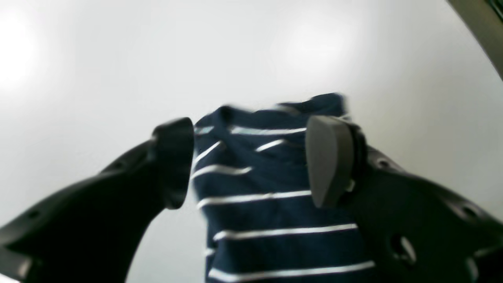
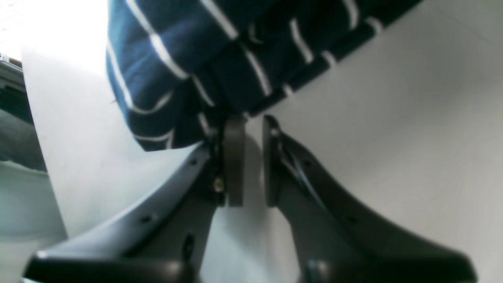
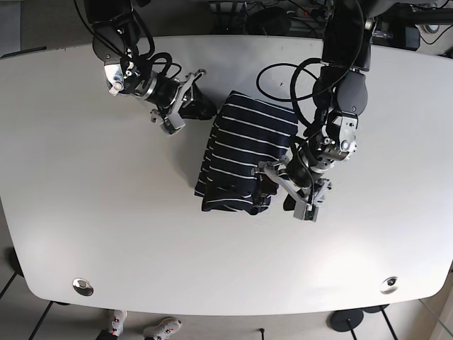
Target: Fold the T-shirt properly
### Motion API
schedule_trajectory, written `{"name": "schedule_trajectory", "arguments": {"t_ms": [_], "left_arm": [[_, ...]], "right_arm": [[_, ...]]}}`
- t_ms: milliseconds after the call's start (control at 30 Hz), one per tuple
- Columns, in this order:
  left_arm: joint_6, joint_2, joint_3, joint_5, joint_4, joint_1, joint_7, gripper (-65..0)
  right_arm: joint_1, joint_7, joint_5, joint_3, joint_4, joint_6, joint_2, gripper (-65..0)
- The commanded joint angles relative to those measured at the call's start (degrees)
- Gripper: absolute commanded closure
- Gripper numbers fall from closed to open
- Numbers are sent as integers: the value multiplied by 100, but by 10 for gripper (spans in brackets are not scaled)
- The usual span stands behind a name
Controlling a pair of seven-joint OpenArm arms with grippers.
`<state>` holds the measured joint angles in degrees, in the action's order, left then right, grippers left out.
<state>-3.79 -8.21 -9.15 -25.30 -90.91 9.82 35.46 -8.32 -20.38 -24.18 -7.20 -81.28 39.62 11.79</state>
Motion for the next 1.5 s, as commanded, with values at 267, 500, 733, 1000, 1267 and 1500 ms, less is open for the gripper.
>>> {"name": "schedule_trajectory", "arguments": {"t_ms": [267, 500, 733, 1000, 1267, 1500], "left_arm": [[6, 95, -1358, 1488, 269, -354, -1362, -422], [-30, -379, -1384, 1541, 1509, -495, -1406, -421], [-900, -1610, -48, 1532, 2555, -125, -1370, -422], [-1814, -3298, 664, 1541, 4014, 305, -1414, -421], [-2043, -4335, 638, 1532, 5342, 305, -2636, -424], [-2948, -4687, 717, 1488, 5430, 305, -3287, -421]], "right_arm": [[89, 144, -127, 698, -123, 38, 47, -79], [98, 144, -127, 997, -149, 38, 74, -78], [71, 135, -127, 1111, -457, 38, -6, -79], [62, 135, -100, 1129, -809, 38, -120, -79], [45, 56, -91, 1138, -1204, 38, -93, -79], [-25, -138, -83, 1147, -1345, 38, -93, -79]]}}
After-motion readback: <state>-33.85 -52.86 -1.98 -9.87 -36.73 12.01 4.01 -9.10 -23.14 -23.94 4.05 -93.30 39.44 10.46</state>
